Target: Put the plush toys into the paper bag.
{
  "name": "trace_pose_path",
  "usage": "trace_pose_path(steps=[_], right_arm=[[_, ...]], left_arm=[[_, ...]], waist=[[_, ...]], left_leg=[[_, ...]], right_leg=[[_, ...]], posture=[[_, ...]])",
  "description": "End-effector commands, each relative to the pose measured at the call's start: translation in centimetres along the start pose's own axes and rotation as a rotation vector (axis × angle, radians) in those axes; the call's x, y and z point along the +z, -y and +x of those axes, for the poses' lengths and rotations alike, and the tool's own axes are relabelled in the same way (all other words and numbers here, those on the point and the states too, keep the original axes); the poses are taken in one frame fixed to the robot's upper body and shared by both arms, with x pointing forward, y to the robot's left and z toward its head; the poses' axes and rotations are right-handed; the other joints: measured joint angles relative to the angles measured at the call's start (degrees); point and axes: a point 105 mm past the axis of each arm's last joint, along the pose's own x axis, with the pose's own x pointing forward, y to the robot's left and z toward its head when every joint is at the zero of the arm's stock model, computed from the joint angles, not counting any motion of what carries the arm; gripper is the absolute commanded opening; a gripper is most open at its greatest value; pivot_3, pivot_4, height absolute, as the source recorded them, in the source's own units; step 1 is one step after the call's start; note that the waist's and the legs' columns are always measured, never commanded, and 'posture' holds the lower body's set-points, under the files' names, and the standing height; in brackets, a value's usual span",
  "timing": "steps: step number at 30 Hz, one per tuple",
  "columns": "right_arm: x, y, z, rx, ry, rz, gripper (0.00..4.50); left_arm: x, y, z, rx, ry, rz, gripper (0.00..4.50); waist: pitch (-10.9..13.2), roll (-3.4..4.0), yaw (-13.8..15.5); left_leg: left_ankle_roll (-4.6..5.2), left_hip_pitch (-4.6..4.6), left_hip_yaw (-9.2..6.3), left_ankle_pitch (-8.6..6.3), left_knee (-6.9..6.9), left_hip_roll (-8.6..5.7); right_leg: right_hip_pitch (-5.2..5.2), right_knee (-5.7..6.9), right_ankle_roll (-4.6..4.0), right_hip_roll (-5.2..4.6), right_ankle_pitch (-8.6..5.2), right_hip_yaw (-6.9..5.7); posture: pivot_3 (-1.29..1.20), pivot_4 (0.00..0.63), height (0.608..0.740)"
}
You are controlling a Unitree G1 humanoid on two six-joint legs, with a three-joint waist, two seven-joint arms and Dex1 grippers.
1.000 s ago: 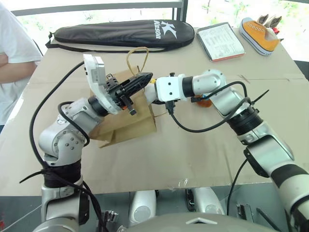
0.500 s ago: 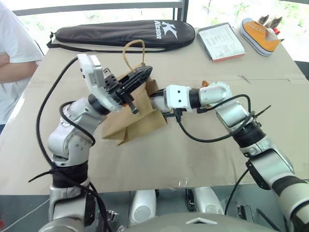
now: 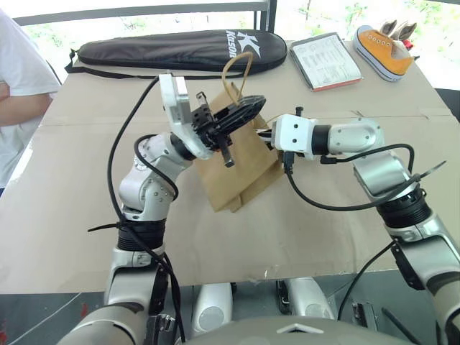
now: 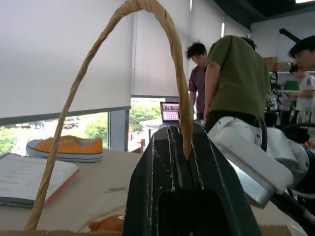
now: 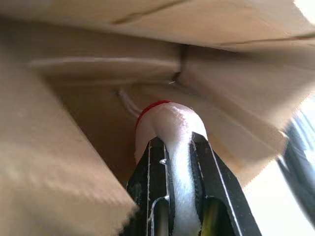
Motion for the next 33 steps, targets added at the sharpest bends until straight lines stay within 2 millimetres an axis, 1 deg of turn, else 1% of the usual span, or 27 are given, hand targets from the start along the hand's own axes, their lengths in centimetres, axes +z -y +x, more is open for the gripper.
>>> trace_pose_path(steps=[1, 5, 7, 10, 12, 14, 16, 17, 19, 21, 22, 23, 24, 26, 29, 33], right_arm=[[1.1, 0.2, 0.1, -0.01, 0.008, -0.053, 0.03], [1.9, -0.5, 1.3, 0.035, 0.057, -0.03, 0.03], [2.4, -1.9, 1.9, 0.142, 0.095, 0.001, 0.03], [2.9, -3.9, 2.3, 0.292, 0.139, 0.046, 0.03], [3.4, -4.3, 2.6, 0.324, 0.182, 0.118, 0.03], [3.7, -4.2, 2.7, 0.331, 0.202, 0.145, 0.03], [4.2, -3.7, 2.7, 0.313, 0.239, 0.203, 0.69], [3.9, -3.8, 2.7, 0.32, 0.232, 0.2, 0.99], [3.4, -4.1, 2.4, 0.327, 0.218, 0.186, 1.9], [3.2, -4.2, 2.1, 0.309, 0.217, 0.172, 2.93], [3.1, -4.1, 1.9, 0.294, 0.216, 0.183, 3.37], [2.9, -4.0, 1.6, 0.285, 0.213, 0.2, 3.91], [2.8, -3.6, 1.1, 0.254, 0.216, 0.229, 4.32], [2.5, -2.5, 0.3, 0.172, 0.219, 0.288, 4.32], [2.6, -1.3, -1.7, 0.112, 0.213, 0.345, 4.32], [3.2, -0.7, -3.7, 0.09, 0.216, 0.394, 4.32]], left_arm=[[0.1, 0.9, -0.6, -0.095, -0.035, 0.087, 0.0], [-0.2, 1.3, -0.3, -0.112, -0.036, 0.106, 0.0], [-0.3, 1.4, -0.3, -0.113, -0.035, 0.113, 0.0], [-0.3, 1.4, -0.2, -0.108, -0.035, 0.123, 0.0], [-0.3, 1.4, -0.2, -0.11, -0.04, 0.134, 0.0], [-0.3, 1.6, -0.3, -0.115, -0.045, 0.143, 0.0], [-0.3, 1.7, -0.4, -0.117, -0.048, 0.149, 0.0], [-0.3, 1.8, -0.5, -0.115, -0.047, 0.148, 0.0], [-0.1, 1.9, -0.9, -0.101, -0.046, 0.143, 0.0], [0.2, 2.0, -1.3, -0.087, -0.046, 0.139, 0.0], [0.4, 2.1, -1.5, -0.083, -0.046, 0.137, 0.0], [0.6, 2.3, -1.5, -0.08, -0.049, 0.136, 0.0], [0.9, 2.3, -1.8, -0.071, -0.054, 0.13, 0.0], [1.4, 2.4, -2.3, -0.065, -0.055, 0.129, 0.0], [1.7, 1.8, -3.1, -0.059, -0.078, 0.123, 0.0], [1.6, 1.4, -3.2, -0.061, -0.103, 0.145, 0.0]], waist=[[0.0, 0.0, 0.06], [0.0, 0.0, 0.25], [0.0, 0.0, 0.32], [0.0, 0.0, 0.3], [0.0, 0.0, 0.26], [0.0, 0.0, 0.24], [0.0, 0.0, 0.24], [0.0, 0.0, 0.24], [0.0, 0.0, 0.3], [0.0, 0.0, 0.3], [0.0, 0.0, 0.29], [0.0, 0.0, 0.29], [0.0, 0.0, 0.26], [0.0, 0.0, 0.26], [0.01, 0.01, 0.32], [0.0, 0.0, 0.35]], left_leg=[[0.0, 0.0, -0.01, 0.0, 0.0, 0.01], [0.0, -0.02, 0.0, 0.0, 0.02, 0.01], [0.0, -0.04, 0.0, 0.0, 0.04, 0.01], [0.01, -0.03, 0.01, 0.0, 0.06, 0.01], [0.01, -0.03, 0.0, 0.0, 0.06, 0.02], [0.01, -0.03, -0.01, 0.0, 0.06, 0.03], [0.01, -0.02, -0.01, 0.0, 0.06, 0.04], [0.01, -0.02, -0.01, 0.0, 0.06, 0.04], [0.01, -0.03, -0.01, 0.0, 0.06, 0.05], [0.01, -0.03, 0.0, 0.0, 0.06, 0.05], [0.0, -0.03, 0.0, 0.0, 0.06, 0.05], [0.0, -0.03, 0.0, 0.0, 0.06, 0.05], [0.01, -0.03, -0.01, 0.0, 0.06, 0.05], [0.0, -0.02, -0.01, 0.0, 0.06, 0.07], [0.0, -0.01, 0.01, 0.0, 0.06, 0.07], [0.0, -0.02, 0.02, 0.0, 0.06, 0.07]], right_leg=[[0.0, 0.0, 0.0, 0.01, 0.0, -0.01], [0.0, -0.01, 0.0, 0.01, 0.0, 0.0], [0.01, -0.01, 0.0, 0.0, 0.0, 0.0], [0.01, -0.01, 0.0, 0.0, 0.0, 0.0], [0.01, 0.0, 0.0, 0.0, 0.0, 0.0], [0.01, 0.01, 0.0, 0.01, 0.0, -0.01], [0.01, 0.02, 0.0, 0.02, 0.0, -0.01], [0.01, 0.02, 0.0, 0.02, 0.0, -0.01], [0.01, 0.02, 0.0, 0.02, 0.0, -0.01], [0.01, 0.0, 0.0, 0.02, 0.0, -0.01], [0.01, 0.0, 0.0, 0.01, 0.0, -0.01], [0.01, 0.01, 0.0, 0.01, 0.0, -0.01], [0.01, 0.01, 0.0, 0.01, 0.0, -0.02], [0.01, 0.02, 0.0, 0.01, 0.0, -0.01], [0.01, 0.03, 0.0, 0.01, 0.0, -0.02], [0.02, 0.01, -0.01, 0.01, 0.0, -0.01]], posture=[[0.0, 0.15, 0.74], [0.0, 0.15, 0.74], [0.0, 0.15, 0.74], [0.0, 0.15, 0.74], [0.0, 0.15, 0.74], [0.0, 0.15, 0.74], [0.0, 0.15, 0.74], [0.0, 0.15, 0.74], [0.0, 0.15, 0.74], [0.0, 0.15, 0.74], [0.0, 0.15, 0.74], [0.0, 0.15, 0.74], [0.0, 0.15, 0.74], [0.0, 0.15, 0.74], [0.0, 0.15, 0.74], [0.0, 0.15, 0.74]])
